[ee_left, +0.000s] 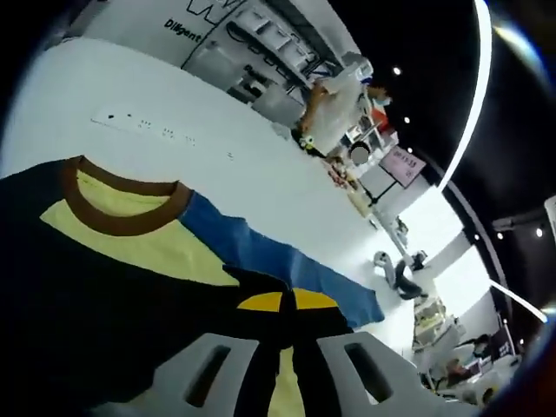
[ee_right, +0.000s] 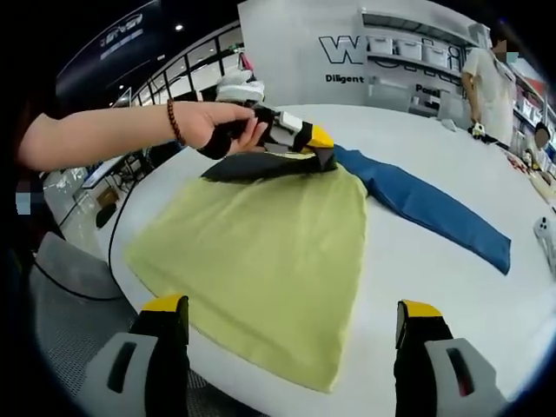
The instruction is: Fold the garment on the visible template until the final outline fits inside the template.
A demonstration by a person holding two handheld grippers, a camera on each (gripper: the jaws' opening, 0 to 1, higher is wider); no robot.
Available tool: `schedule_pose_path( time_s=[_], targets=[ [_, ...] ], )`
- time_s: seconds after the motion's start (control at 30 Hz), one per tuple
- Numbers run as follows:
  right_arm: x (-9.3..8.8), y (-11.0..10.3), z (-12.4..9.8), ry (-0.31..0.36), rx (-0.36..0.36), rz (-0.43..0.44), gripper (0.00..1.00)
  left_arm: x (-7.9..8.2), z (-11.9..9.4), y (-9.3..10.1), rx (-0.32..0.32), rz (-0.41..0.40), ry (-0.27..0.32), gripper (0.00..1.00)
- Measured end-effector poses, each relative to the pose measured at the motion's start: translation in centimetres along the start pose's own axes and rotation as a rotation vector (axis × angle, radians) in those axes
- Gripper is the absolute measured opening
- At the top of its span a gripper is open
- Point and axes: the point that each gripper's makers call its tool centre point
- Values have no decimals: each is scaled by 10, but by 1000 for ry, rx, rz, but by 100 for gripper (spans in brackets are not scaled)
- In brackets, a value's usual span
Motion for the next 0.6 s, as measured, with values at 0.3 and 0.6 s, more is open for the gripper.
schedule_pose_path(
  time_s=[0.3, 0.6],
  targets=[
    [1, 4, -1, -4, -9, 2, 98, -10, 18, -1, 16, 174, -46, 0],
    [1, 4, -1, -6, -8, -1, 98, -24, 29, -1, 10, 184, -79, 0]
  ],
)
Point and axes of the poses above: the point that each gripper's makers call its tool centre point, and the gripper's own axes: z roughly forward along the fingers, y roughly to its right, x roughly out of its top, and after that the axes turned 9 degrees about z, right-handed
